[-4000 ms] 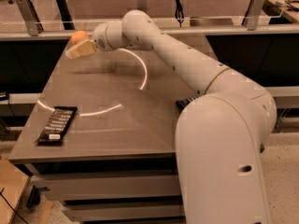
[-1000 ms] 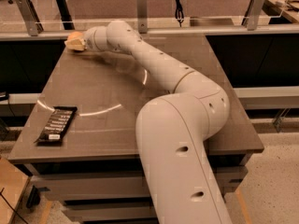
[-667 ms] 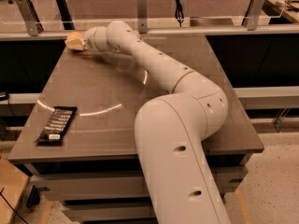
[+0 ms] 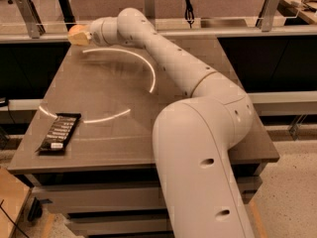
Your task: Move orange near rxbar chocolate
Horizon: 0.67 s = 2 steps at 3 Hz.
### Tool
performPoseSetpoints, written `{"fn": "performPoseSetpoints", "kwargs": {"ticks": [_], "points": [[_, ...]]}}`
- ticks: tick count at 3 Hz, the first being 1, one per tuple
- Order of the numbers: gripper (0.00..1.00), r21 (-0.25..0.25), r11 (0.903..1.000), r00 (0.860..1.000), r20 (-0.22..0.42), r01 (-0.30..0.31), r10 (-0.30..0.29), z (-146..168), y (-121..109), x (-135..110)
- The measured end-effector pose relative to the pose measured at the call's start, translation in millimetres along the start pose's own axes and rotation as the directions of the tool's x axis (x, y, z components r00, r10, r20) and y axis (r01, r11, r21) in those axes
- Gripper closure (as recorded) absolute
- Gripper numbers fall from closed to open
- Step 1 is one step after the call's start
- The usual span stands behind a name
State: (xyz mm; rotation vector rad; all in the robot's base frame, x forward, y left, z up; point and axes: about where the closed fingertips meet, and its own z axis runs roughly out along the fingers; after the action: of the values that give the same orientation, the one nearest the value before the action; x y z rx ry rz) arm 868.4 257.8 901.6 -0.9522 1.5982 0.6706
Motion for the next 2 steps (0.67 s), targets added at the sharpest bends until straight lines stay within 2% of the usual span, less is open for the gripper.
{"fn": "performPoseSetpoints", "kwargs": {"ticks": [1, 2], "points": [[1.00, -0.051, 0.9970, 0.998, 0.011, 0.058, -0.058, -39.1, 18.4, -30.7], [1.00, -0.039, 0.9948, 0.995, 0.049, 0.094, -0.092, -97.0, 37.9, -65.7]]}}
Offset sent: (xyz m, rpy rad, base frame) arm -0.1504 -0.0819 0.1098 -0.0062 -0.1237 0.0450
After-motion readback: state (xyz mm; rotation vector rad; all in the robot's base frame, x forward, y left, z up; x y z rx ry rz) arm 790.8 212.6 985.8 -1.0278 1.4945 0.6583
